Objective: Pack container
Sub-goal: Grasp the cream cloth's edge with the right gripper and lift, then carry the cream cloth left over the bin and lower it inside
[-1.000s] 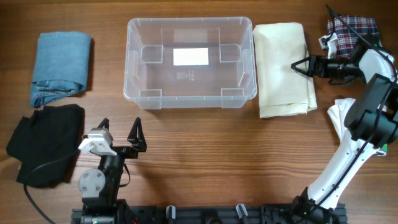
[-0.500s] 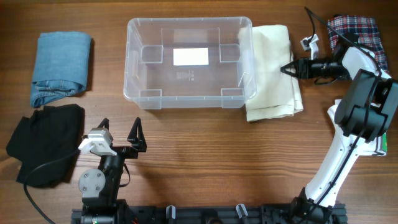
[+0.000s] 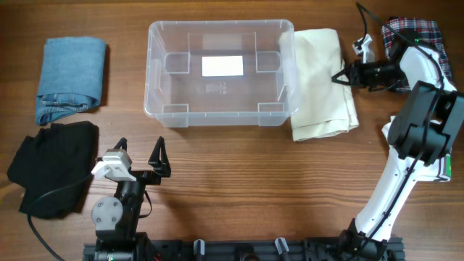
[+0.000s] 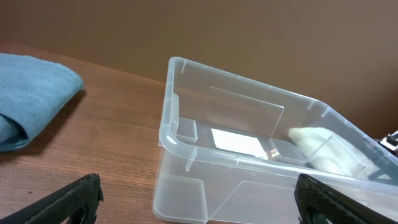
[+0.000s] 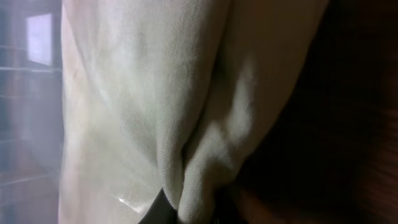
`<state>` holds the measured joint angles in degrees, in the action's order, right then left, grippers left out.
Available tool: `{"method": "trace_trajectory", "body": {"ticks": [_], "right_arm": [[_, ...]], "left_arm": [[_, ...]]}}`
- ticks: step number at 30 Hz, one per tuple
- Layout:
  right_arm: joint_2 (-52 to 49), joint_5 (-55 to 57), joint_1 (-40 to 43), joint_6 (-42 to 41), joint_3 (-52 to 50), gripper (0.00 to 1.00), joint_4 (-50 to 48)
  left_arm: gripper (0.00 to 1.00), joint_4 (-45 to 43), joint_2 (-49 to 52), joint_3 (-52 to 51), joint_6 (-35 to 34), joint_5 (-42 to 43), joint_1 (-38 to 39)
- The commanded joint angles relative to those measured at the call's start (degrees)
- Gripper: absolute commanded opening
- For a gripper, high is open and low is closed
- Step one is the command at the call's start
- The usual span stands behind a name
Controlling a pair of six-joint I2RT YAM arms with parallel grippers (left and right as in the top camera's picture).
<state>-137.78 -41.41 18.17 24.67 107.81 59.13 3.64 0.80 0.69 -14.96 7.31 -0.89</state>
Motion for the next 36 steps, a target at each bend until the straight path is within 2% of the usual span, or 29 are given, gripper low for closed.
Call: {"method": "trace_trajectory", "body": {"ticks": [1,7,15,17,22,28,32,36], "right_arm": [[9.2,8.1,-0.2,-0.9,4.7,0.04,2.6],[22.9,16.9,-4.4,0.0,4.9,0.04,2.2],[37.0,31.5,-15.3,9.1,4.9,0.04,1.6],[40.1,34.8,-20.3,13.9,4.9,0.04,1.5],[43.3,43.6,-28.7,24.3,4.9,0.04,-1.3],[43.6,42.7,-38.4,30.9,4.9,0.04,-7.0],[43.2,37.2,-45.8,32.8,4.7,0.04,-9.8],[39.4,36.7,-51.1,37.6,4.6,0.04,-12.2]], "left_arm": [[1.00,0.2,-0.4,-0.3,-0.5,-0.5,-0.5],[1.00,0.2,-0.4,-0.3,-0.5,-0.5,-0.5],[1.00,0.2,-0.4,-0.3,-0.5,-0.5,-0.5],[1.00,0.1,-0.4,-0.3,-0.5,-0.5,-0.5],[1.00,0.2,-0.4,-0.3,-0.5,-0.5,-0.5],[1.00,0.2,-0.4,-0.3,-0.5,-0.5,-0.5],[1.00,0.2,-0.4,-0.3,-0.5,-0.5,-0.5],[1.00,0.2,-0.4,-0.3,-0.5,-0.5,-0.5]]}}
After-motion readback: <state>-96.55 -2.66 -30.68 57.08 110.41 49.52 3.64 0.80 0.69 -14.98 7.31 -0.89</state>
